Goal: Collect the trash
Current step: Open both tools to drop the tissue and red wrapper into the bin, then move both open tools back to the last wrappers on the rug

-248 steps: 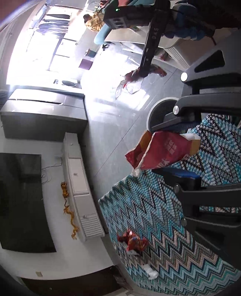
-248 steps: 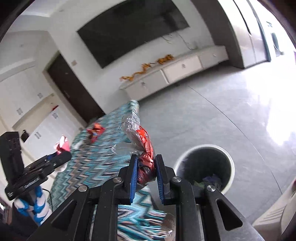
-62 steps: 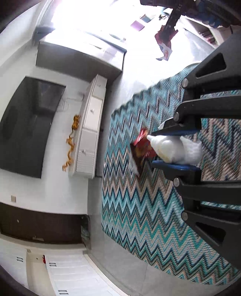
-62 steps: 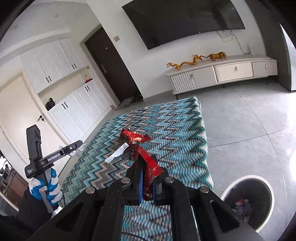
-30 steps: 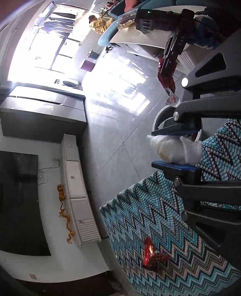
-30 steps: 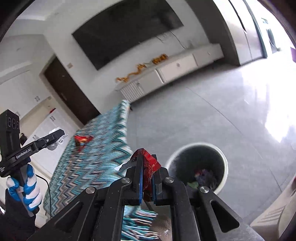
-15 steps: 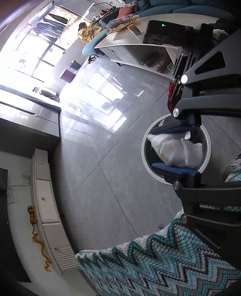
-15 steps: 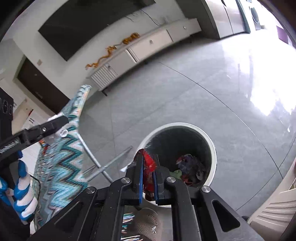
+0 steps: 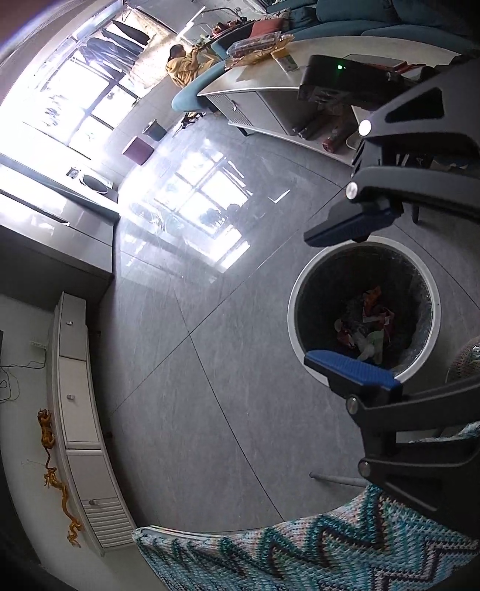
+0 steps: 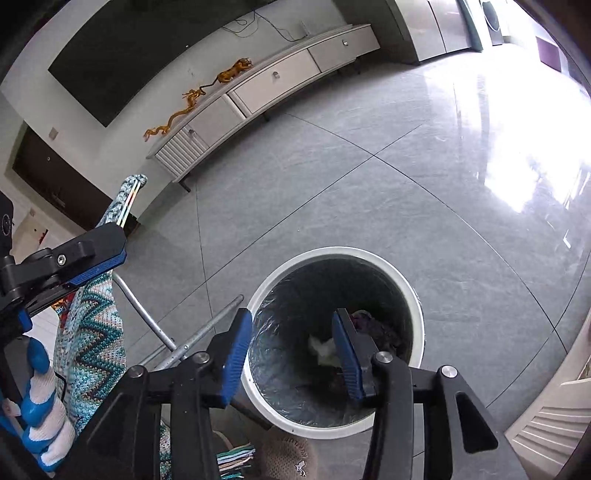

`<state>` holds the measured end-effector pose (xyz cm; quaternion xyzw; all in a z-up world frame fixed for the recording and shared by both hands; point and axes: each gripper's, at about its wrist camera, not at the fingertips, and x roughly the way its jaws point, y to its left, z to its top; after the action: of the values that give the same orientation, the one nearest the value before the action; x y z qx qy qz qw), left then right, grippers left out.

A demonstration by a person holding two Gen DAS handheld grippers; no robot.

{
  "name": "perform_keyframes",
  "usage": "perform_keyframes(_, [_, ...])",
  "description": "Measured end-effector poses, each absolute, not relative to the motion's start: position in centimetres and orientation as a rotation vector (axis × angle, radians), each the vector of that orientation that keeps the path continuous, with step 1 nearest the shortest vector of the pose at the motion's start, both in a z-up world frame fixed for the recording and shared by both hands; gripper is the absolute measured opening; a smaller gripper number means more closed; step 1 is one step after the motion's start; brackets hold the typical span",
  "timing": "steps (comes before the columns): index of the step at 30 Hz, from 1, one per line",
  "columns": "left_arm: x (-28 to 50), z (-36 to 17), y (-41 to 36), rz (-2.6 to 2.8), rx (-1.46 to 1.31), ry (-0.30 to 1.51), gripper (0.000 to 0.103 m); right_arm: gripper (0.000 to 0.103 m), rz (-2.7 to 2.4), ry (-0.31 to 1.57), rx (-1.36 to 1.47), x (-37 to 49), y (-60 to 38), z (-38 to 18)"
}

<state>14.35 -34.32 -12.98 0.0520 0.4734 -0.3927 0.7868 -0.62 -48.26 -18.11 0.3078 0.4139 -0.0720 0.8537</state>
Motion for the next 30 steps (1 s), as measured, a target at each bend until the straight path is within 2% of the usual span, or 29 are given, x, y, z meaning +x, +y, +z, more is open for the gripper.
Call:
perform_keyframes(12, [9.9,-7.7,-31.2,-0.65,0.227,0.789,0.058,0.051,-0.129,0.776,0.575,-3.3,-46.5,-12.6])
perform_keyframes(14, [8.5,-6.9,-30.6,-0.618,0.26,0.752,0.06,0.055,-0.114,0.751,0.542,-4.1,-45.6,-11.2])
perform_keyframes(16, [7.2,-6.1,-29.7,-0.594,0.276,0.718,0.066,0.059,-0.1,0.729,0.509,-4.6,-44.7,-9.8])
perform_keyframes(22, [4.1,-2.6,-26.2,-0.518,0.275,0.609,0.072,0.066,-0.06,0.661,0.419,-6.2,-41.4,-5.8])
perform_keyframes(30, [1.5,1.3,-19.9,-0.398,0.242,0.501,0.072,0.066,-0.001,0.594,0.355,-7.6,-37.8,-2.7])
